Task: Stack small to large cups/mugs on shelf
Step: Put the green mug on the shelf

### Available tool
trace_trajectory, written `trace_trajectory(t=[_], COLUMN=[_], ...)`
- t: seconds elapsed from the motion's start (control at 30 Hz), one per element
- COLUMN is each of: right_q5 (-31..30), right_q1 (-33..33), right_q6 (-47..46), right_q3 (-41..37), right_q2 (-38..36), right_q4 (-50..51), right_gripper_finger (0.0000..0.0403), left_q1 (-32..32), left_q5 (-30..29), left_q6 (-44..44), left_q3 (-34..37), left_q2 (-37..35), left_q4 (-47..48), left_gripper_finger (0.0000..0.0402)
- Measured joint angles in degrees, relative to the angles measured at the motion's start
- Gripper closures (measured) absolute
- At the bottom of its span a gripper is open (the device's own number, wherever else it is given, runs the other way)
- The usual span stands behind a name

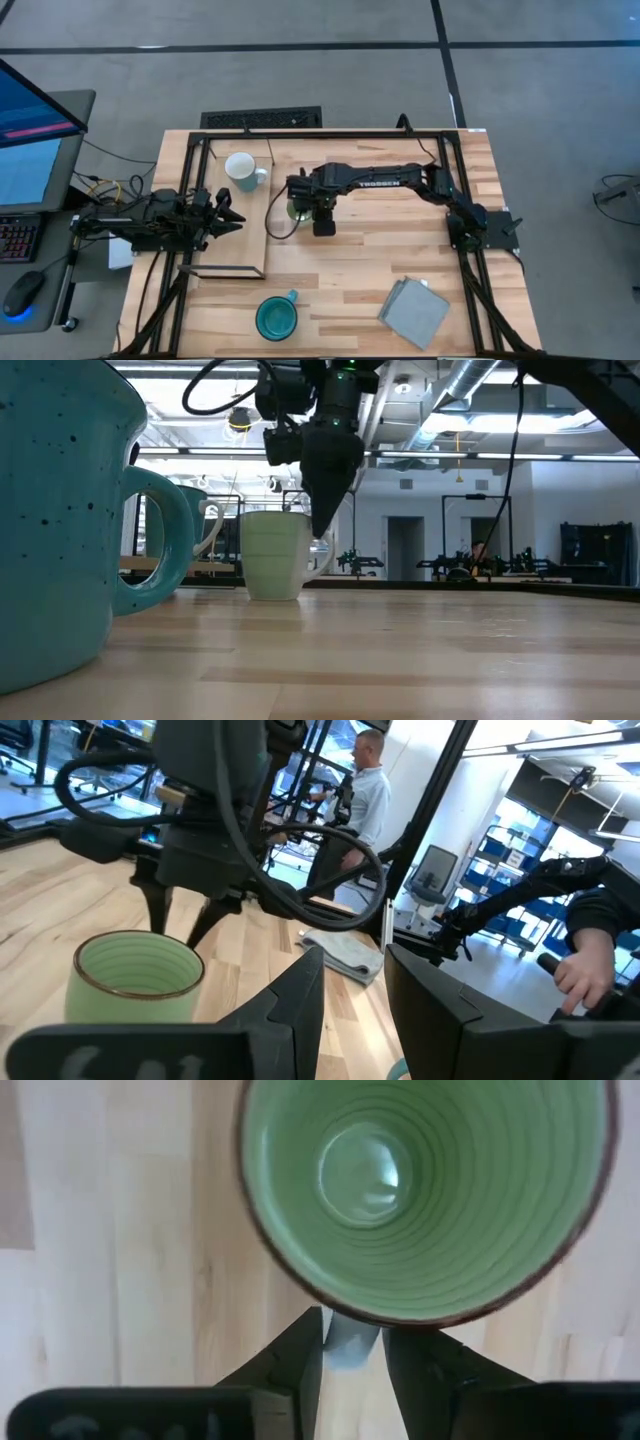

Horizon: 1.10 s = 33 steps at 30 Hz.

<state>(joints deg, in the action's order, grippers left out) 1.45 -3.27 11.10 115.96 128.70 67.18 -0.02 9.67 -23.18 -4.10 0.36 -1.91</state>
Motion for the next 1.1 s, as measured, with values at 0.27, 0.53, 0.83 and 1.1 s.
trace_trajectory(t=[0.27, 0.53, 0.83, 1.1], right_q5=[0.1, 0.1, 0.1, 0.1], right_q1=[0.2, 0.2, 0.3, 0.3], right_q6=[-4.5, -6.7, -8.3, -9.2], right_q3=[0.0, 0.0, 0.0, -0.2], right_q2=[0.0, 0.0, 0.0, 0.0], right_q4=[1.9, 2.2, 1.7, 1.1], right_gripper_finger=[0.0274, 0.0275, 0.0275, 0.0274], left_q1=[0.0, 0.0, 0.0, 0.0], left_q5=[-1.4, -1.5, -1.5, -1.5], left_q6=[0.0, 0.0, 0.0, 0.0], left_q3=[0.0, 0.0, 0.0, 0.0], left_q2=[0.0, 0.0, 0.0, 0.0], left_q4=[0.0, 0.0, 0.0, 0.0], left_gripper_finger=[0.0303, 0.0303, 0.0303, 0.0303])
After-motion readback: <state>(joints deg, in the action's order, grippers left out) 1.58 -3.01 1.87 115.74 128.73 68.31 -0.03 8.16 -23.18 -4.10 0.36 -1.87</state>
